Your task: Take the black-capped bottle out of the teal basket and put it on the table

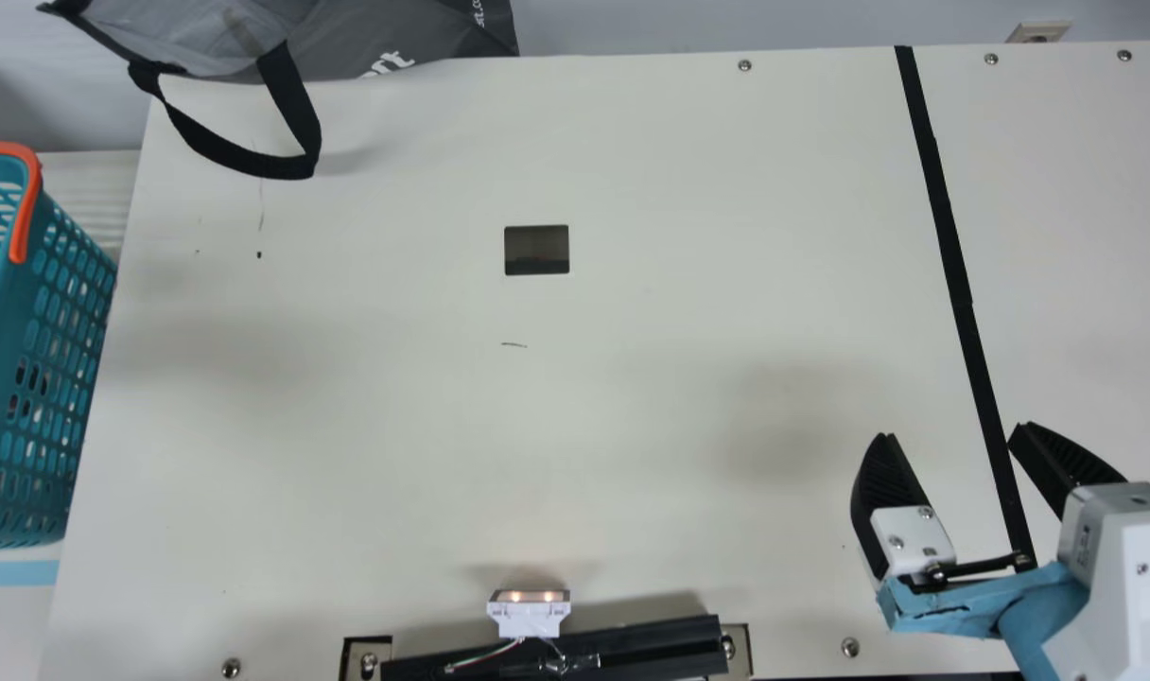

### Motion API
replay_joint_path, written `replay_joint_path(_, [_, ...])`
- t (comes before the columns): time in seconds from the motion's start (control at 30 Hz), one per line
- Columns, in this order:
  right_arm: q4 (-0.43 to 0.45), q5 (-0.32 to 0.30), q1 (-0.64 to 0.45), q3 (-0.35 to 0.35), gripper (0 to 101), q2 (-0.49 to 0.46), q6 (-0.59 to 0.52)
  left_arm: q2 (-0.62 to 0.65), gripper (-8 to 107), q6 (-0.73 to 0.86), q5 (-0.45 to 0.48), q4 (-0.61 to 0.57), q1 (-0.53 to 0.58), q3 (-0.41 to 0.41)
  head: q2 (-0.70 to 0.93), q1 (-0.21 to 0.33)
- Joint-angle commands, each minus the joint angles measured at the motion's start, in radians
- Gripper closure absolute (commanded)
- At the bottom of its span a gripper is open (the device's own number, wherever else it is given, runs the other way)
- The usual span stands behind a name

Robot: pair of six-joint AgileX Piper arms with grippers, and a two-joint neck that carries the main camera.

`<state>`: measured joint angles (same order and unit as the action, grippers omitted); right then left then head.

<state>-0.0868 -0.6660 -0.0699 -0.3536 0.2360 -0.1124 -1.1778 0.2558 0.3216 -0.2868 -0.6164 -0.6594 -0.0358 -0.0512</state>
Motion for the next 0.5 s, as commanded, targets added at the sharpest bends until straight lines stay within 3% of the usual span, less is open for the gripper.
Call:
replay_joint_path(0.0, [0.000,0.000,0.000,0.000,10,0.000,0.000,-0.031,-8,0.040,0.010,-0.026,-0.033,-0.018,0.008,0.004])
replay_joint_path(0.47, [0.000,0.000,0.000,0.000,10,0.000,0.000,-0.196,-8,0.151,0.036,-0.092,-0.136,-0.101,0.008,0.004])
